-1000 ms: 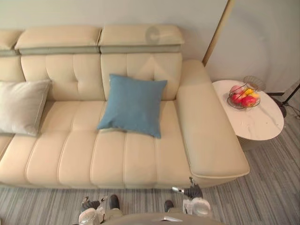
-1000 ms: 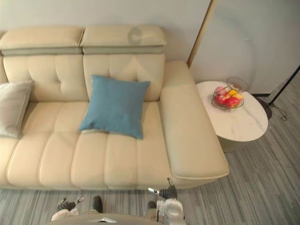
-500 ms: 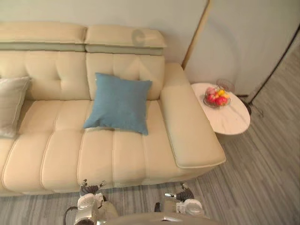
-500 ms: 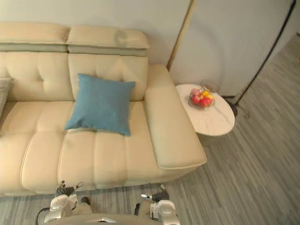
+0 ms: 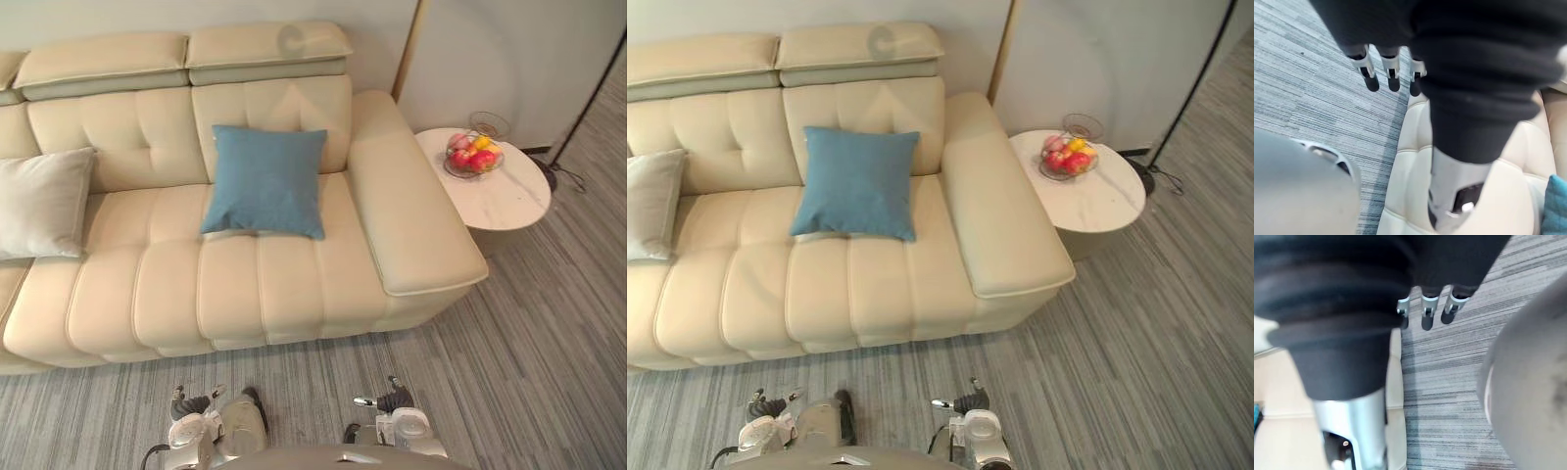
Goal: Pick up cushions and gather them together orderly.
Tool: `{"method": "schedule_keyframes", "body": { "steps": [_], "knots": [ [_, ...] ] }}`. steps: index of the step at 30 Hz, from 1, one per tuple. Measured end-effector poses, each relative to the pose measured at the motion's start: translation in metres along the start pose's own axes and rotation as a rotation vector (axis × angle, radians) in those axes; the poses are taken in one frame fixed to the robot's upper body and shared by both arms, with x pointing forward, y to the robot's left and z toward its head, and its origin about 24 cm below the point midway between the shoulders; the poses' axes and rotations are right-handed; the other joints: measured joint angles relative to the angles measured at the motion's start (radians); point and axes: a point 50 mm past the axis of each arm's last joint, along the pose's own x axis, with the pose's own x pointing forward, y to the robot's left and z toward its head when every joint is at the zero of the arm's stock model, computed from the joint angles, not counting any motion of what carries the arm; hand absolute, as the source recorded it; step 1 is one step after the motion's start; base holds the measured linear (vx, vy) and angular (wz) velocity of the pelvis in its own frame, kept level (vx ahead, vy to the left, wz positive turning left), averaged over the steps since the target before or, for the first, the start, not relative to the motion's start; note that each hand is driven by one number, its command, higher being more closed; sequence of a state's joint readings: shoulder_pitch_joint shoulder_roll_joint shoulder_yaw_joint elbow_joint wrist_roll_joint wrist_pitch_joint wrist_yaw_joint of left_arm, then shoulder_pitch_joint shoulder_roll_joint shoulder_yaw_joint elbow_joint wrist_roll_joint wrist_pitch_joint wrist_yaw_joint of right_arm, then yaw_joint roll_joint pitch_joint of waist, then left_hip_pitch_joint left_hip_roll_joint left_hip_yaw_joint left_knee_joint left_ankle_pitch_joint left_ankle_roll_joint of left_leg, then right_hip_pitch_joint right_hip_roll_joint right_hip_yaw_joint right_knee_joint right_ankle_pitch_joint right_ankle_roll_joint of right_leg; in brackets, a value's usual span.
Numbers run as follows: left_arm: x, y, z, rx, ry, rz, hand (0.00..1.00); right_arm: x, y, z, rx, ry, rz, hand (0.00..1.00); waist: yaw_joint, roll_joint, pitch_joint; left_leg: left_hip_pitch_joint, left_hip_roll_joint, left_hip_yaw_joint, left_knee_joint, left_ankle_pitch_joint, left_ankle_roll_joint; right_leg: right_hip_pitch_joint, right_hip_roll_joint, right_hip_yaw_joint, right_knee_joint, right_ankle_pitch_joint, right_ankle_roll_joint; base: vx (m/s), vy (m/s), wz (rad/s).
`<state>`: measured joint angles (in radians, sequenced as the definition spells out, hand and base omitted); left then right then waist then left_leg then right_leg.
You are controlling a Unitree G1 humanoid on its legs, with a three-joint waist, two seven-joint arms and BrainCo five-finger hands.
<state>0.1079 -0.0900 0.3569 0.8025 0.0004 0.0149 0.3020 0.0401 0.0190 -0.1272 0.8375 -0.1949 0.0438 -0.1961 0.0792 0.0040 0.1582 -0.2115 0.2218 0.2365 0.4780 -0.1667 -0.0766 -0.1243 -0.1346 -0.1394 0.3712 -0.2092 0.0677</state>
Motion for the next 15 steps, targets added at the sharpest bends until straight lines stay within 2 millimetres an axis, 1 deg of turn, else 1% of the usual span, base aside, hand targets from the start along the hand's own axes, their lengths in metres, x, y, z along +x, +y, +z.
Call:
{"method": "schedule_keyframes", "body": {
  "steps": [1,2,3,4,5,6,9,12,13,14,15],
  "knots": [
    [0.0,0.0,0.0,-0.006,0.003,-0.003,0.0,-0.001,-0.001,-0.002,0.003,0.007,-0.002,0.0,0.001,0.012,-0.007,0.003,-0.001,-0.017,0.033,-0.044,-0.007,-0.003,0.006,0.028,0.001,0.011,0.018,-0.04,0.229,-0.65],
    [0.0,0.005,-0.004,-0.023,0.017,0.014,0.0,-0.002,0.0,-0.006,0.017,0.022,-0.003,0.0,-0.005,-0.006,-0.02,0.012,-0.018,0.008,0.026,-0.058,0.003,-0.002,0.004,0.06,-0.018,0.022,0.02,-0.03,0.228,-0.59],
    [0.001,0.008,-0.005,-0.024,0.02,0.023,0.0,-0.003,0.002,-0.009,0.028,0.031,0.001,0.0,-0.01,-0.013,-0.03,0.016,-0.03,0.02,0.01,-0.057,0.006,-0.003,-0.002,0.071,-0.035,0.032,0.023,0.0,0.216,-0.39],
    [0.002,0.012,-0.005,-0.019,0.019,0.032,0.0,-0.005,0.006,-0.013,0.046,0.047,0.006,0.0,-0.013,-0.034,-0.05,0.024,-0.041,0.042,-0.017,-0.054,0.011,0.0,-0.014,0.074,-0.066,0.056,0.018,0.02,0.214,-0.27],
    [0.003,0.015,-0.006,-0.012,0.026,0.037,0.0,-0.006,0.006,-0.017,0.048,0.062,0.012,0.0,-0.019,-0.044,-0.067,0.023,-0.052,0.055,-0.035,-0.053,0.013,0.002,-0.018,0.072,-0.108,0.093,0.009,0.02,0.165,-0.26],
    [0.003,0.016,-0.007,-0.009,0.03,0.037,0.0,-0.006,0.005,-0.018,0.053,0.065,0.008,0.0,-0.021,-0.045,-0.068,0.025,-0.056,0.061,-0.041,-0.053,0.014,0.006,-0.02,0.074,-0.126,0.107,0.011,0.0,0.129,-0.23],
    [0.004,0.013,-0.013,0.004,0.064,0.019,0.0,-0.006,-0.001,-0.022,0.085,0.083,-0.018,0.0,-0.026,-0.029,-0.078,0.06,-0.072,0.103,-0.096,-0.037,0.027,0.036,-0.025,0.08,-0.217,0.183,0.01,0.01,0.069,-0.33],
    [0.003,0.011,-0.02,0.014,0.097,0.004,0.0,-0.005,-0.004,-0.023,0.106,0.092,-0.034,0.0,-0.028,-0.017,-0.088,0.106,-0.073,0.158,-0.135,-0.029,0.017,0.043,-0.012,0.13,-0.255,0.21,0.018,0.03,0.01,-0.52],
    [0.003,0.011,-0.021,0.016,0.101,0.0,0.0,-0.005,-0.005,-0.023,0.107,0.091,-0.035,0.0,-0.029,-0.017,-0.092,0.112,-0.07,0.167,-0.141,-0.028,0.015,0.042,-0.007,0.137,-0.259,0.213,0.017,0.03,-0.014,-0.52],
    [0.003,0.01,-0.022,0.018,0.107,-0.01,0.0,-0.005,-0.005,-0.023,0.111,0.09,-0.038,0.0,-0.03,-0.019,-0.097,0.125,-0.067,0.185,-0.154,-0.025,0.009,0.037,0.002,0.16,-0.265,0.219,0.015,0.03,-0.031,-0.7],
    [0.003,0.008,-0.023,0.024,0.111,-0.02,0.0,-0.005,-0.005,-0.022,0.112,0.088,-0.037,0.0,-0.03,-0.012,-0.1,0.132,-0.054,0.218,-0.159,-0.026,0.003,0.017,0.019,0.194,-0.271,0.23,0.017,0.03,-0.044,-0.77]
  ]
}}
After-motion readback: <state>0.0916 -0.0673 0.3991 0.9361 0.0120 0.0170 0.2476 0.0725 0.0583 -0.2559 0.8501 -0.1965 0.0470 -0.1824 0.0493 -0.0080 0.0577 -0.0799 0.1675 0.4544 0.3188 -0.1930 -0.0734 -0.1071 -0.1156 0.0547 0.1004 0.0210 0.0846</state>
